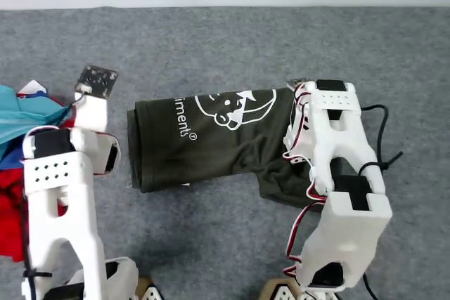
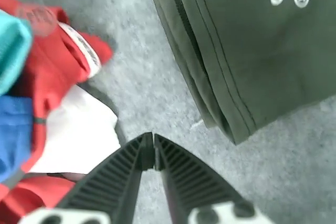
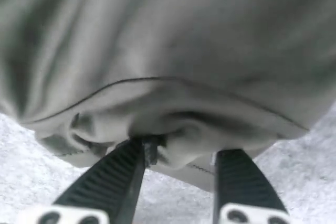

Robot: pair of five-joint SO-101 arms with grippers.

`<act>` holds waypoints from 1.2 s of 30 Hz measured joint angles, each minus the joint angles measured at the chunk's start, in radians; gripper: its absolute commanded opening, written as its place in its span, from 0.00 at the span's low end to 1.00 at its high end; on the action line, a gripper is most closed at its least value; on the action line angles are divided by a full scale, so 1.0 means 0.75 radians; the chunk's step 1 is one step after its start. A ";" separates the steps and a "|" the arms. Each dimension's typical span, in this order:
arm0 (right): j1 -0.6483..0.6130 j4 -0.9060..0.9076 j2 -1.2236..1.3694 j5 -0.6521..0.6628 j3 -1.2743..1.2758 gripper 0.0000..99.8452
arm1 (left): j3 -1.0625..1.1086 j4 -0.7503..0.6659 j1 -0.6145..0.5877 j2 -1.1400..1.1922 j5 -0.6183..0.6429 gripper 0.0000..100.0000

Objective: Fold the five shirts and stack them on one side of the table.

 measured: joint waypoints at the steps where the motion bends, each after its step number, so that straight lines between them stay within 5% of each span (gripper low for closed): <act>1: 0.000 0.002 0.000 0.000 0.000 0.15 | 0.014 0.000 0.000 0.000 -0.020 0.01; 9: 0.053 0.063 0.000 0.000 0.000 0.13 | 0.025 0.000 -0.006 0.000 -0.088 0.01; 14: 0.059 0.051 0.000 0.000 0.000 0.01 | 0.025 -0.033 -0.006 0.000 -0.092 0.01; 32: 0.293 0.301 -0.186 0.274 -0.002 0.02 | 0.025 -0.035 -0.006 0.000 -0.092 0.01; 36: 0.301 0.243 -0.068 0.274 -0.002 0.10 | 0.025 -0.035 -0.006 0.000 -0.092 0.01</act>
